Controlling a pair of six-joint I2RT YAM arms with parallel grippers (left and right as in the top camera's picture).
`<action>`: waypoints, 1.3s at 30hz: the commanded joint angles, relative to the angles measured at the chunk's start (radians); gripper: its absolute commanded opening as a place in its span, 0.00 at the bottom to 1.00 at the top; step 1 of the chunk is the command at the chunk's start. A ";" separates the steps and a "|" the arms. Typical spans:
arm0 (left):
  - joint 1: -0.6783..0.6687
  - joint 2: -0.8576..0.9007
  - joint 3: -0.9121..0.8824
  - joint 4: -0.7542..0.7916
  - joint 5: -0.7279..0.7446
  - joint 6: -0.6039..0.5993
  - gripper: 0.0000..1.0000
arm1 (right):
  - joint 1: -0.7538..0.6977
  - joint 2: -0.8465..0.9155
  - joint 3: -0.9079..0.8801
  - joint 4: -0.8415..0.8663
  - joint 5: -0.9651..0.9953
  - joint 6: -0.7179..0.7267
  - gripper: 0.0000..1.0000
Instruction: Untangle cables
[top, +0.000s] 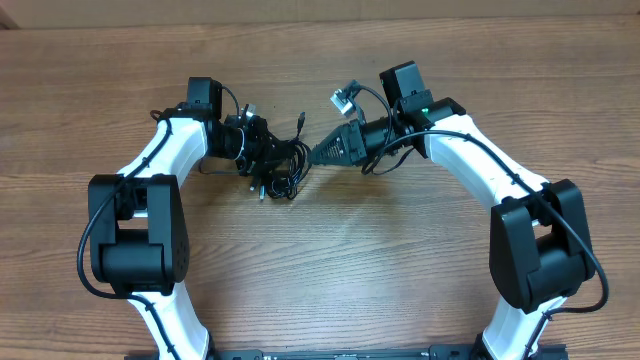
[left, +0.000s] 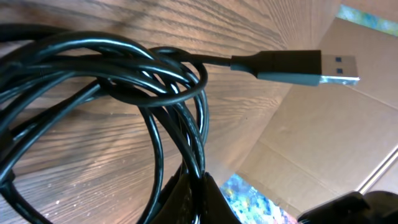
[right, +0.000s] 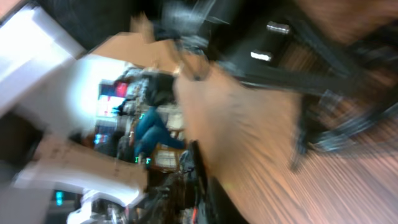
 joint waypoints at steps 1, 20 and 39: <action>-0.005 -0.034 0.015 0.000 -0.024 -0.030 0.04 | 0.005 -0.001 -0.004 -0.076 0.217 -0.003 0.34; -0.007 -0.034 0.015 -0.073 -0.102 -0.362 0.04 | 0.205 -0.001 -0.004 -0.155 0.851 0.230 0.37; -0.006 -0.033 0.015 -0.011 -0.521 -0.554 0.04 | 0.279 0.000 -0.004 0.011 0.960 0.309 0.31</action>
